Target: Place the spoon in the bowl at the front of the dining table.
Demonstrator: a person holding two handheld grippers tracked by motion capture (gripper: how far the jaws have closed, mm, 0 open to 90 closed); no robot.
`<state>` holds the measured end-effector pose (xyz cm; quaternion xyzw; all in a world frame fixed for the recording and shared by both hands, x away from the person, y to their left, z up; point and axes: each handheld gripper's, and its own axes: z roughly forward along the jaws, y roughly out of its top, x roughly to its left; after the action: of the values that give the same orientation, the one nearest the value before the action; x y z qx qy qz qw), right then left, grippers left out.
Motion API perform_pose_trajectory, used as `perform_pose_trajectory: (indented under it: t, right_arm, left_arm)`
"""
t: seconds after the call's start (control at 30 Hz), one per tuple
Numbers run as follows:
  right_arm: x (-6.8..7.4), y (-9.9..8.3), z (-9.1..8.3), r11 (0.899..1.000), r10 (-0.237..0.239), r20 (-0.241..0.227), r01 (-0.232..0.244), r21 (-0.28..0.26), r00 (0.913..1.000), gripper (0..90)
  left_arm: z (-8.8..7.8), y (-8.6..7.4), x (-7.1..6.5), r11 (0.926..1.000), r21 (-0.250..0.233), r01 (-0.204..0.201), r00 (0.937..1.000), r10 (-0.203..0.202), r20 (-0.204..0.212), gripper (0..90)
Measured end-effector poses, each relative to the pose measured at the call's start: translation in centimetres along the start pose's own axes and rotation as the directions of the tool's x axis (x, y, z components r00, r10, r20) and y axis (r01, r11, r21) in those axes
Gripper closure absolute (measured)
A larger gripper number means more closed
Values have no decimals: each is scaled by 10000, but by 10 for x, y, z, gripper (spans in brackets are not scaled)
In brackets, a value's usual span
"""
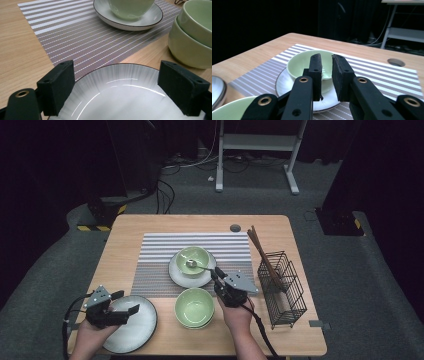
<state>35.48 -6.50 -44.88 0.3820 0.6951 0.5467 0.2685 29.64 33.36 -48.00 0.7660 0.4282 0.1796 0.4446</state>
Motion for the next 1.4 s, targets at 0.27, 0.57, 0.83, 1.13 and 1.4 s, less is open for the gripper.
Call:
perform_pose_trajectory:
  t: [0.27, 0.57, 0.83, 1.13, 1.4]
  right_arm:
    - [2, -6, 7, 9991, 60, 0, -60, 411, 10000, 729]
    - [2, -10, 16, 9977, 35, 176, -47, 672, 9998, 678]
    - [-3, -7, 24, 9977, -235, 588, 197, 655, 9980, 631]
    - [-12, -3, 33, 9980, -149, 952, 90, 630, 9953, 627]
    - [-17, 4, 45, 9976, -256, 1336, 167, 675, 9907, 613]
  left_arm:
    - [1, 0, 0, 10000, 15, 12, 10000, -12, 4, 146]
    - [1, 0, 0, 10000, 21, 8, 10000, -8, -6, 147]
    - [2, -1, 0, 10000, 35, 22, 10000, -22, -12, 146]
    - [2, 0, -2, 10000, 42, -43, 10000, 43, 63, 147]
    - [1, 0, -1, 10000, -3, -42, 10000, 42, 57, 147]
